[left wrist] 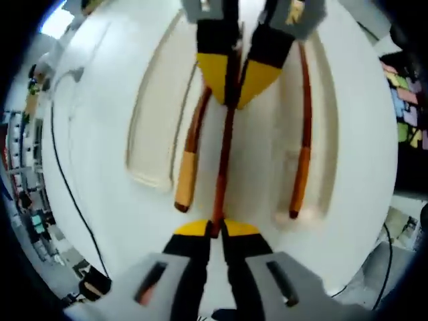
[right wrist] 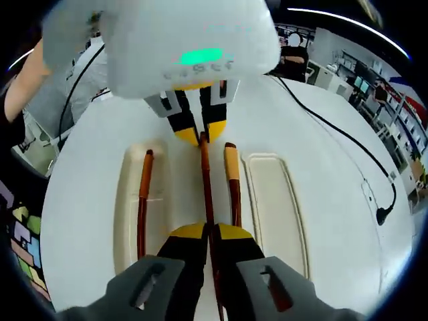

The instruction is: Arrange the utensils inside the cutlery case until each visible utensil rests in its matching compartment.

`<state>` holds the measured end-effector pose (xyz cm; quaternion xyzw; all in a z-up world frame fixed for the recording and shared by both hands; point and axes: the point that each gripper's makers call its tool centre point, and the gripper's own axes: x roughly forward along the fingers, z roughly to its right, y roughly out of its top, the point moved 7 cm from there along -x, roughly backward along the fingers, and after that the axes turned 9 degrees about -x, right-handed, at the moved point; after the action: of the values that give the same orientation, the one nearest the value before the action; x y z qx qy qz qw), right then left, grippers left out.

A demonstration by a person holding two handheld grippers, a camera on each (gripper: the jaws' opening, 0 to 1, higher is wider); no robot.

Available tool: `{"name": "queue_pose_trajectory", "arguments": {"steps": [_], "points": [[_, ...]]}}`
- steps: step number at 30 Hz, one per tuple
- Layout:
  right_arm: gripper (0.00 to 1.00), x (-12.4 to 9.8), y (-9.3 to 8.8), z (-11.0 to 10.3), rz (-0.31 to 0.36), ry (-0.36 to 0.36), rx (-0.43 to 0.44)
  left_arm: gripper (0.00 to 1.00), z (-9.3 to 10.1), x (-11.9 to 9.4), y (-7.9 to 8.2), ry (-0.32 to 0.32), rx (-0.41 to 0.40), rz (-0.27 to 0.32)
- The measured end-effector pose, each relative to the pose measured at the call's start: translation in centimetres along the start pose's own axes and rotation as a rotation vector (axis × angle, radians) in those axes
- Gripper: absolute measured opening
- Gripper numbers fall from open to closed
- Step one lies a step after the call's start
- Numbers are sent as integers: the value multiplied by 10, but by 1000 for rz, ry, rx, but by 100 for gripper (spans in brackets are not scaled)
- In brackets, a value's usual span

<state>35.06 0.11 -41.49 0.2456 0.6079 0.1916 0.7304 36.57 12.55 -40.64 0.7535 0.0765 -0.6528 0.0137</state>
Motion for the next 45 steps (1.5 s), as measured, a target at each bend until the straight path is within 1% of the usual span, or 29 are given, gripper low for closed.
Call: {"name": "queue_pose_trajectory", "arguments": {"steps": [3,5,7,8,9,10,12,14,15,17,18,19,21,22,25,26,27,29,30,31,32,33,34,35,36,40,43,45], "points": [[2,0,0,0,2,-8,-10,7,-3,0,2,-13,-11,-35],[2,0,-1,-1,7,-9,-14,6,-3,0,0,-20,-7,-36],[2,0,-3,-1,24,-6,-9,6,-2,0,-1,-24,12,-28],[2,0,-3,0,34,2,-17,6,-3,0,-1,-26,-8,-20],[2,1,-3,1,54,25,-42,6,-3,0,-2,-27,-60,-13],[2,2,-5,2,89,34,12,7,-3,0,-2,-22,-85,-8],[2,1,-8,3,97,37,-3,7,-4,0,-3,-21,-86,-1],[2,2,-5,0,91,27,-5,7,-2,0,-5,-15,-76,12],[2,2,-4,-1,85,21,-12,7,-3,0,-4,-7,-94,19],[2,2,-4,-1,76,6,-31,6,0,0,-3,13,-79,17],[2,1,-4,0,76,3,-31,6,0,0,-3,28,-95,17],[2,1,-5,0,80,1,-19,6,1,-1,-4,51,-72,24],[2,0,-6,0,93,1,-11,6,5,-1,-4,96,-8,20],[2,0,-7,0,97,1,-9,6,7,-1,-4,94,-19,22],[2,0,-6,0,103,4,-20,6,4,-1,-3,98,-18,19],[2,0,-6,1,106,5,-3,6,4,-1,-4,96,-23,21],[2,0,-7,1,110,4,10,6,4,-2,-5,96,-28,27],[2,0,-7,2,119,4,6,6,4,-2,-7,101,-24,50],[2,0,-7,2,120,3,4,6,4,-3,-8,92,-30,62],[2,0,-6,1,123,10,4,6,6,-3,-11,50,-71,76],[2,0,-4,0,124,13,-1,6,6,-3,-13,40,-81,84],[2,0,-1,0,123,14,-5,6,4,-4,-15,49,-72,94],[2,0,0,0,120,13,-3,6,4,-4,-17,47,-73,111],[2,-2,3,-1,119,9,-4,6,6,-4,-20,33,-84,119],[2,-3,6,-1,117,9,-15,6,7,-6,-22,35,-82,126],[2,-9,15,0,116,8,-26,6,7,-20,-29,53,-89,146],[3,-14,16,-2,103,-7,-26,6,10,-30,-30,40,-116,182],[3,-19,16,-2,97,-21,-15,6,11,-35,-29,43,-119,208]]}}
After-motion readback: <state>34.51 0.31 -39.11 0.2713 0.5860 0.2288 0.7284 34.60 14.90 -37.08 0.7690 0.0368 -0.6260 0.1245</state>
